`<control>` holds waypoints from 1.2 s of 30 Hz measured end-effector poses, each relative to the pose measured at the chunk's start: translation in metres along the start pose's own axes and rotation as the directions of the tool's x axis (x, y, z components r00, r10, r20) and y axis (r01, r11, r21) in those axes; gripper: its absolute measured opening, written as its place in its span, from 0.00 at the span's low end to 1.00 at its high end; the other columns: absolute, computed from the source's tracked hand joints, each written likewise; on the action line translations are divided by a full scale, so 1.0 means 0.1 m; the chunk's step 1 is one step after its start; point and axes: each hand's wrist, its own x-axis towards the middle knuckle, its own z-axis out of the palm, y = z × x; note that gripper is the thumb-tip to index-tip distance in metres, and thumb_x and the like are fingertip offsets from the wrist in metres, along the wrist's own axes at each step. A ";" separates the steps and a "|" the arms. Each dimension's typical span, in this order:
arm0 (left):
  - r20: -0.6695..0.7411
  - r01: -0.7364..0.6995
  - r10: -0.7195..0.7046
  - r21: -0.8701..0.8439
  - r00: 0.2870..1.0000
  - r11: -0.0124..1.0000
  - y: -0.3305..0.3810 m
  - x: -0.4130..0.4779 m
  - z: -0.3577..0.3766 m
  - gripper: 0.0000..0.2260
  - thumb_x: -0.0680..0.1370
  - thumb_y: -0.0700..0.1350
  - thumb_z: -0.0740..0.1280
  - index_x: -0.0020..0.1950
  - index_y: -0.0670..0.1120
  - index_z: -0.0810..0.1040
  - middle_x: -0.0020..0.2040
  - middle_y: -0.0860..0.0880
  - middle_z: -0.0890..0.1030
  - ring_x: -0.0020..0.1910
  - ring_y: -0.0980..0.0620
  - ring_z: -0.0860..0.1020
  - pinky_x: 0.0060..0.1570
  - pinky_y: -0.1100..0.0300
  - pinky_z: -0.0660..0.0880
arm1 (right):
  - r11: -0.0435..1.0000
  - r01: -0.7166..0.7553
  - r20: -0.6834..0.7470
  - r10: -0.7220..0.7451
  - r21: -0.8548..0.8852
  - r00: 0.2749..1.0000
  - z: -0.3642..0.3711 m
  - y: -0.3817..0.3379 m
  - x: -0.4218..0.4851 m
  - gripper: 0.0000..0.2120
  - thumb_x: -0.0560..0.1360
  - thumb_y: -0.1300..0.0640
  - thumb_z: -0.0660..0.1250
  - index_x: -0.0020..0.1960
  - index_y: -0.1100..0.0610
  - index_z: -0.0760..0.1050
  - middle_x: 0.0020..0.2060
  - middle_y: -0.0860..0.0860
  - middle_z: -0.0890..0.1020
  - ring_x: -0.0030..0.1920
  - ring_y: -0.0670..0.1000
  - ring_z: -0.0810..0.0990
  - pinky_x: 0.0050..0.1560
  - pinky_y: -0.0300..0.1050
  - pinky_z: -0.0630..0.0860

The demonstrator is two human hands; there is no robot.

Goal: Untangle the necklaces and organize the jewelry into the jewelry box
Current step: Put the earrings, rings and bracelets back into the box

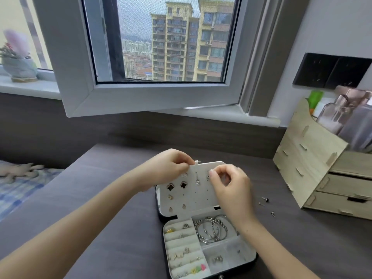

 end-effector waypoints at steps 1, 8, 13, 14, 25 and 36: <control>0.002 -0.001 0.001 0.007 1.000 1.000 -0.01 0.01 0.00 0.12 0.80 0.41 0.58 0.52 0.51 0.80 0.46 0.59 0.79 0.43 0.61 0.76 0.29 0.74 0.68 | 1.000 0.003 -0.021 -0.003 -0.017 1.000 0.01 0.01 -0.01 0.09 0.72 0.57 0.69 0.34 0.51 0.74 0.30 0.40 0.75 0.37 0.43 0.73 0.40 0.44 0.69; -0.014 0.003 -0.004 -0.036 1.000 0.999 -0.02 0.02 0.02 0.12 0.79 0.39 0.59 0.44 0.52 0.79 0.44 0.55 0.81 0.44 0.55 0.76 0.41 0.64 0.71 | 0.990 0.040 -0.086 -0.052 -0.131 0.995 0.07 -0.02 -0.01 0.08 0.69 0.54 0.66 0.32 0.51 0.73 0.29 0.43 0.76 0.35 0.48 0.75 0.42 0.49 0.72; -0.003 -0.011 0.011 -0.064 1.000 0.998 -0.03 0.02 0.01 0.15 0.79 0.36 0.59 0.41 0.53 0.79 0.48 0.48 0.83 0.44 0.53 0.77 0.46 0.60 0.72 | 0.974 0.010 -0.018 -0.014 -0.227 1.000 0.00 -0.12 0.02 0.10 0.70 0.55 0.71 0.31 0.51 0.75 0.26 0.41 0.73 0.33 0.49 0.76 0.41 0.46 0.70; 0.007 -0.011 0.011 -0.074 1.000 0.997 -0.03 0.03 0.01 0.16 0.79 0.36 0.59 0.41 0.53 0.79 0.49 0.48 0.83 0.45 0.52 0.77 0.46 0.60 0.73 | 0.971 -0.026 0.021 0.032 -0.239 0.999 -0.04 -0.14 0.05 0.09 0.70 0.54 0.71 0.33 0.51 0.76 0.26 0.41 0.74 0.35 0.50 0.77 0.41 0.45 0.69; 0.138 -0.051 0.095 -0.291 0.986 0.955 -0.31 -0.11 -0.36 0.11 0.81 0.39 0.60 0.53 0.45 0.82 0.51 0.46 0.83 0.51 0.49 0.80 0.51 0.57 0.75 | 0.849 0.398 0.218 -0.340 -0.348 0.915 -0.18 -0.33 0.27 0.17 0.68 0.37 0.61 0.46 0.46 0.79 0.40 0.42 0.79 0.43 0.47 0.74 0.44 0.46 0.60; -0.054 0.135 -0.153 -0.248 0.987 0.959 -1.04 0.10 -0.42 0.10 0.78 0.34 0.60 0.49 0.42 0.80 0.45 0.47 0.83 0.40 0.55 0.81 0.38 0.67 0.72 | 0.878 0.373 0.491 -0.193 -0.300 0.849 0.26 -0.13 0.26 0.08 0.77 0.49 0.63 0.43 0.46 0.79 0.39 0.41 0.81 0.46 0.46 0.77 0.52 0.45 0.58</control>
